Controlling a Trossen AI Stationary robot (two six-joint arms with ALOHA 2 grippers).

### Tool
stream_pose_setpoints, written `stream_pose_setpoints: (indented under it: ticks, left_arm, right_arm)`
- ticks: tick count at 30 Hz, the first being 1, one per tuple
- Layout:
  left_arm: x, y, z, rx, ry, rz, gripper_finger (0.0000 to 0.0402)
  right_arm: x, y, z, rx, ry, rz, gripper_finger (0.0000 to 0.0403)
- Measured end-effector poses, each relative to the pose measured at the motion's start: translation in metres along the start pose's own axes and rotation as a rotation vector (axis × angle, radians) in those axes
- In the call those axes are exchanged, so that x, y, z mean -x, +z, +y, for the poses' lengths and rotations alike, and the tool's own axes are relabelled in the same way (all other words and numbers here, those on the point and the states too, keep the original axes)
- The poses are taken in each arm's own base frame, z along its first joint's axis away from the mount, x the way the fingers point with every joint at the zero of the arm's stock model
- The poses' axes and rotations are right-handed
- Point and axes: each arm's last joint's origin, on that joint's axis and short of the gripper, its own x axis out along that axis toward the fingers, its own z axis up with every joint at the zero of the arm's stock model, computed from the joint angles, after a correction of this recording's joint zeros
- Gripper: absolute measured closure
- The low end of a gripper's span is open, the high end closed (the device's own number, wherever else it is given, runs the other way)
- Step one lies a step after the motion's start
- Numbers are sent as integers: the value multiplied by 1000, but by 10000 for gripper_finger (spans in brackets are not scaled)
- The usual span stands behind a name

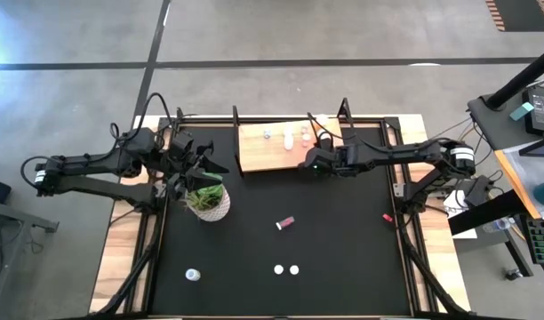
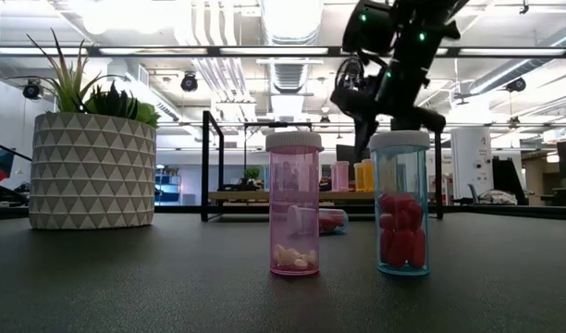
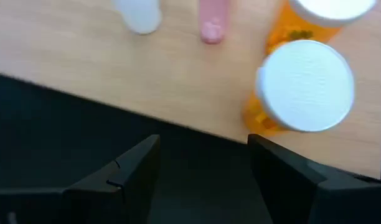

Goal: Pick and place medicine bottles onto shelf by color
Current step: Put the pink pill bottle on the shelf aligned with the other pink pill bottles

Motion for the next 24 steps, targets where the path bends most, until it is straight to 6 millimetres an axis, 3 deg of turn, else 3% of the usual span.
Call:
stream_pose_setpoints:
  ticks: [5, 9, 16, 24]
  left_arm:
    - [0, 0, 0, 23, 0, 1, 212]
    - [0, -2, 1, 34, 13, 22, 212]
    - [0, -2, 1, 35, 13, 24, 212]
    - [-2, -4, 1, 40, 9, 34, 212]
  right_arm:
    - [22, 6, 15, 61, 69, 57, 172]
    - [43, 2, 35, 184, 220, 121, 172]
    - [72, -30, 60, 503, 379, 146, 172]
    - [89, -61, 73, 640, 460, 130, 172]
